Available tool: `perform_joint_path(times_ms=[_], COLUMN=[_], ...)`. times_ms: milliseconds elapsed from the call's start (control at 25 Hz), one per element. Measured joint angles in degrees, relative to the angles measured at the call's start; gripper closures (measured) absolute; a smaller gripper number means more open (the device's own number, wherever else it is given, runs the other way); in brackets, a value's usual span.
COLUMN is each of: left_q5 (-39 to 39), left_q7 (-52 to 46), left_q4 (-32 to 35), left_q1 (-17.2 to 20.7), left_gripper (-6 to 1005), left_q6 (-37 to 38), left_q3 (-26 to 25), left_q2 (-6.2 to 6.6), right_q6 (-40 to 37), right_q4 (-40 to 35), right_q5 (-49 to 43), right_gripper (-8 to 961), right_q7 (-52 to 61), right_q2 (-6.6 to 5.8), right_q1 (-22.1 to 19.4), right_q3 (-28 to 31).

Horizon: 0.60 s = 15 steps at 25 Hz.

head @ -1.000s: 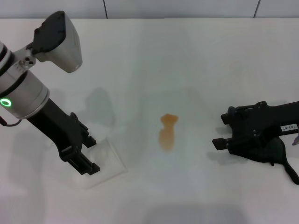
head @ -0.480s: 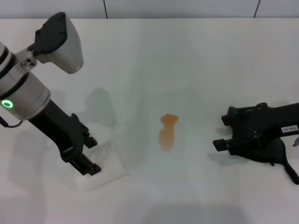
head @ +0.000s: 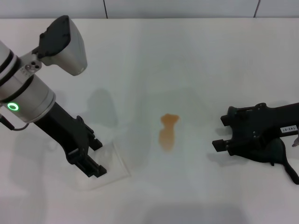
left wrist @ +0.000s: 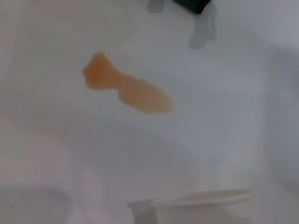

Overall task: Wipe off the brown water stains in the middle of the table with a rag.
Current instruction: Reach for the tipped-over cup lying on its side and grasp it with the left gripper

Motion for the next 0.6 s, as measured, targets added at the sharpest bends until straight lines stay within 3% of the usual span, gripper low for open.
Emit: perform_joint_path(times_ms=[600], left_q5=[-0.1], left_q7=[0.3], left_q4=[-1.73], left_q1=[-0.05], left_gripper=[307], left_q6=[-1.73], left_q3=[1.55], left_q2=[0.16], right_q6=[0.36], right_q4=[0.14], right_q5=[0.0], right_gripper=[128], right_q7=[-0.14], right_q2=[0.0], right_q1=[0.08], right_q3=[-0.02])
